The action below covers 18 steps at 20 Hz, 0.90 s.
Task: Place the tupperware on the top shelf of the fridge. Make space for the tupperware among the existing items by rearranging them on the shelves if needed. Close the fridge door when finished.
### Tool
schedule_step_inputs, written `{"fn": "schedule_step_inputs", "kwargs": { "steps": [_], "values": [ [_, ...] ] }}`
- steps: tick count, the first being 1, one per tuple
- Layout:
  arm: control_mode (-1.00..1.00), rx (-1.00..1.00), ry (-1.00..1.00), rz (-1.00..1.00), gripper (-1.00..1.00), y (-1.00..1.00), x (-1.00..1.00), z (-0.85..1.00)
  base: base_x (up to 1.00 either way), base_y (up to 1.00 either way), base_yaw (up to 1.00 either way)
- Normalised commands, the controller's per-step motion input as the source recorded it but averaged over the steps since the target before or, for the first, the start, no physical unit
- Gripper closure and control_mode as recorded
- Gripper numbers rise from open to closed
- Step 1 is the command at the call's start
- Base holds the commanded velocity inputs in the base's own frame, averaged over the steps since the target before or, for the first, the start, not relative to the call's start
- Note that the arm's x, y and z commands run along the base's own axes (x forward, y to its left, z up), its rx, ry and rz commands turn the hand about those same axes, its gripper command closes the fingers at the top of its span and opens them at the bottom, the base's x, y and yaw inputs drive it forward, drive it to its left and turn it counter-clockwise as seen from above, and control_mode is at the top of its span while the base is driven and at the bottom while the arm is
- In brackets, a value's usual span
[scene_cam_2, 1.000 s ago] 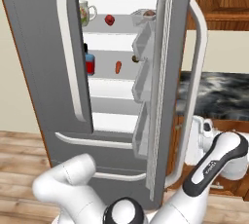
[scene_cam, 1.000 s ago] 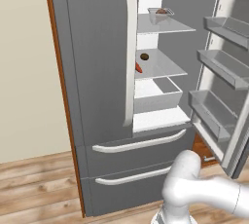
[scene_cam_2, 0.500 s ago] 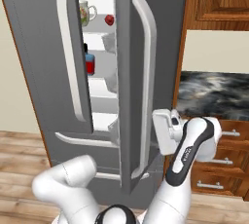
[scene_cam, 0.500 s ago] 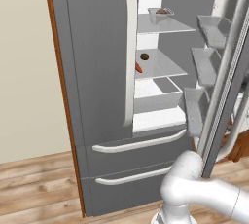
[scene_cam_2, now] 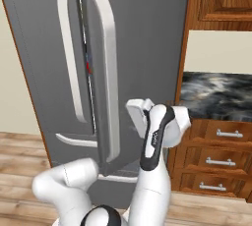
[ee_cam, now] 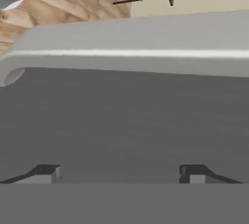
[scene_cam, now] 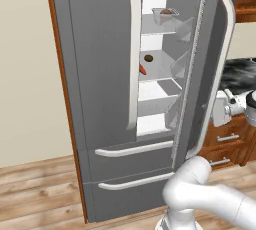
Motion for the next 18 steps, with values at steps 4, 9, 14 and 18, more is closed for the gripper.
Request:
{"fn": "schedule_step_inputs", "kwargs": {
  "steps": [4,9,14,18],
  "values": [
    [-1.00,-0.09,-0.17,-0.37,-1.00,0.56,0.79,0.20,0.00,0.00,0.00],
    [-1.00,-0.13,-0.14,-0.46,-1.00,0.30,0.83,0.31,0.00,0.00,0.00],
    [-1.00,-0.17,-0.06,-0.47,-1.00,0.26,0.82,0.39,0.00,0.00,0.00],
    [-1.00,-0.17,-0.01,-0.47,-1.00,0.25,0.82,0.19,0.00,0.00,0.00]
  ]
}}
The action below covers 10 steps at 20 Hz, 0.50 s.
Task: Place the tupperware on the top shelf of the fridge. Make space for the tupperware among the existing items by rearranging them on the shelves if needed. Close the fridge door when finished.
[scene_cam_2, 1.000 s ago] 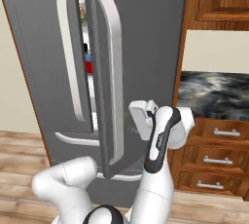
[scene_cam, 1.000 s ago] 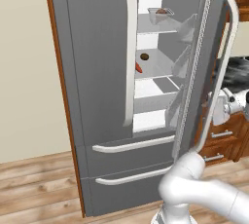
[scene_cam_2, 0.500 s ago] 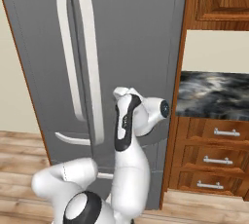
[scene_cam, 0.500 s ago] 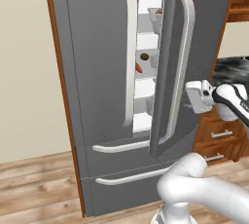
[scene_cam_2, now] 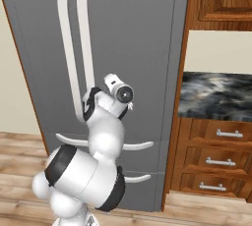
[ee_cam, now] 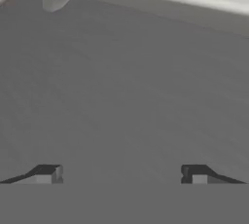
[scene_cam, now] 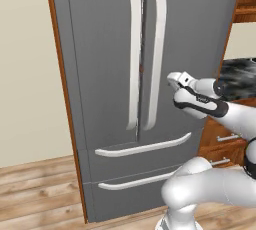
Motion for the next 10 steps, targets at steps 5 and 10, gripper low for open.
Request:
{"fn": "schedule_step_inputs", "kwargs": {
  "steps": [5,10],
  "values": [
    [-1.00,-0.08,0.00,-0.42,-1.00,0.02,0.93,0.01,0.00,0.00,0.00],
    [-1.00,-0.02,0.04,-0.36,-1.00,0.00,0.96,0.10,0.00,0.00,0.00]
  ]
}}
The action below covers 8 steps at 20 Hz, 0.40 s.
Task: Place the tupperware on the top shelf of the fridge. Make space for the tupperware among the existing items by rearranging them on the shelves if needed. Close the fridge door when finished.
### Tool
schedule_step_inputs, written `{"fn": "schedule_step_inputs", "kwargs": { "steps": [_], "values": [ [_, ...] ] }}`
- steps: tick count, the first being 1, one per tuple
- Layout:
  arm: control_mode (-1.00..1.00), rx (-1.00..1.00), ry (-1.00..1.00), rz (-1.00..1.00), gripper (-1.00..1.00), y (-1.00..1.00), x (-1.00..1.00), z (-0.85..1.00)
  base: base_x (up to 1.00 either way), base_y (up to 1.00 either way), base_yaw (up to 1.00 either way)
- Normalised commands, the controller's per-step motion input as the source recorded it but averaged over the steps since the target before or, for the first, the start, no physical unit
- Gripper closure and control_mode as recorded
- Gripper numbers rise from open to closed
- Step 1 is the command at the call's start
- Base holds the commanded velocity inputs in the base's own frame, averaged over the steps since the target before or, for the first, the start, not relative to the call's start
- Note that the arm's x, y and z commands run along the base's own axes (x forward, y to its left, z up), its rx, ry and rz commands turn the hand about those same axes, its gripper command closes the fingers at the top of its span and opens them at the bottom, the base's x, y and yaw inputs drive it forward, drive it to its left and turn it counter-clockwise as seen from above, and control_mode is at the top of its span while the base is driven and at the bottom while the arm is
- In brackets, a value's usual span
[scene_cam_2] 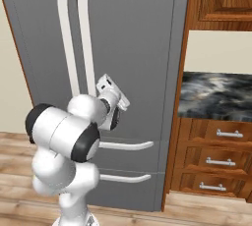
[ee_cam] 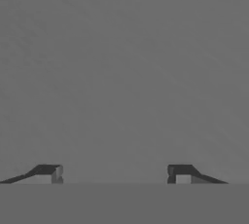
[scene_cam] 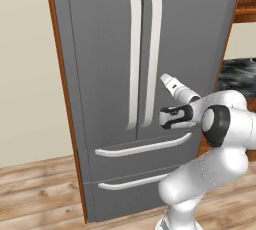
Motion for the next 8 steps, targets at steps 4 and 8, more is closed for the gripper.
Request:
{"fn": "schedule_step_inputs", "kwargs": {
  "steps": [4,8],
  "values": [
    [-1.00,0.00,0.25,-0.19,-1.00,-0.02,0.25,0.81,0.00,0.00,0.00],
    [-1.00,0.00,0.27,-0.09,-1.00,0.00,0.01,1.00,0.00,0.00,0.00]
  ]
}}
